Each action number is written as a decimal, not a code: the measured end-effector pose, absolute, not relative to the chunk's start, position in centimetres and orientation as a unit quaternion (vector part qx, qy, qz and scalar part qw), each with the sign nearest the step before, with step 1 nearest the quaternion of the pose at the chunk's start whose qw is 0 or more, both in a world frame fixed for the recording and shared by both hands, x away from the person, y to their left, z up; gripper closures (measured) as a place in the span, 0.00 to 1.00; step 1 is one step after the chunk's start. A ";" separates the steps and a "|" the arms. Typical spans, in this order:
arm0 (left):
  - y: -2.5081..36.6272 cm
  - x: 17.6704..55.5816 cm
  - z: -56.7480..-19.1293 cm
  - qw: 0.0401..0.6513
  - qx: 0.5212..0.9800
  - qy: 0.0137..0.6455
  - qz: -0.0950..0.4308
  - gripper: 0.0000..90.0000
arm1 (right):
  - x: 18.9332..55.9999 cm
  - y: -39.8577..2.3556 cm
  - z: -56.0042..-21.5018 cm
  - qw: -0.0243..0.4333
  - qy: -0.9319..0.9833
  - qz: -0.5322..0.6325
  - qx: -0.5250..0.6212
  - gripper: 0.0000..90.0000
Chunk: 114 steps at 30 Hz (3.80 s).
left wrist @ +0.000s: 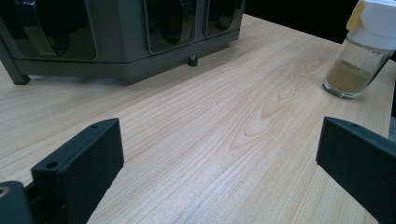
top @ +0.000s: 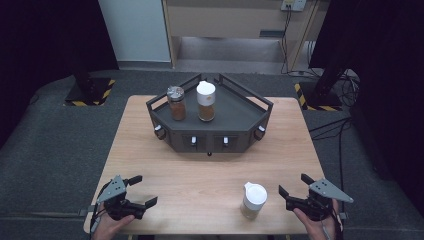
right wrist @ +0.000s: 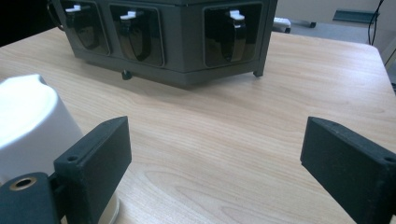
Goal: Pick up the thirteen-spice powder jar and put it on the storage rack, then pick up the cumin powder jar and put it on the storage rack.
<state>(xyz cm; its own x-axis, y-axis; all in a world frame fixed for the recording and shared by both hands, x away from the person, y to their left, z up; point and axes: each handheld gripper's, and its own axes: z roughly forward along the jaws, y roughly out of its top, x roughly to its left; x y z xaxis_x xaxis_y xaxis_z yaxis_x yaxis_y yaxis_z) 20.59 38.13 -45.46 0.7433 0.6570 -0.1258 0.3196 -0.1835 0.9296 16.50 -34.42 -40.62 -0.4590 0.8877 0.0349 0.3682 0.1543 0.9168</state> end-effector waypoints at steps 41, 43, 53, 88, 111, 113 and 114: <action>37.9 20.7 -45.4 0.549 0.757 0.320 0.151 0.00 | 15.7 -35.5 -40.2 0.283 0.690 0.504 0.436 0.06; 37.9 20.7 -45.4 0.548 0.758 0.320 0.151 0.00 | 15.5 -35.7 -39.6 0.286 0.687 0.508 0.433 0.06; 38.0 20.8 -45.5 0.548 0.758 0.321 0.150 0.00 | 15.6 -36.3 -37.6 0.259 0.685 0.529 0.429 0.06; 38.1 20.7 -45.6 0.548 0.757 0.320 0.153 0.00 | 16.5 -30.3 -34.9 0.195 0.784 0.495 0.320 0.07; 38.1 20.7 -45.6 0.549 0.757 0.320 0.151 0.00 | 17.6 -28.8 -36.6 0.186 0.798 0.474 0.323 0.10; 38.1 20.7 -45.6 0.549 0.757 0.319 0.151 0.00 | 17.9 -28.7 -36.9 0.185 0.800 0.471 0.322 0.12; 38.1 20.7 -45.6 0.549 0.757 0.319 0.151 0.00 | 18.0 -28.6 -37.0 0.183 0.801 0.469 0.323 0.12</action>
<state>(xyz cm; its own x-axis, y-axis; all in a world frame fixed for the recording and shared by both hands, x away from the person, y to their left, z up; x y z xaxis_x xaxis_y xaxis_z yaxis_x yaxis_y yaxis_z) 20.70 38.13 -45.59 0.7502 0.6499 -0.1215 0.3175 -0.1929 0.9284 18.04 -28.56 -36.96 -0.7239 0.6898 0.0094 0.3464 0.3516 0.8697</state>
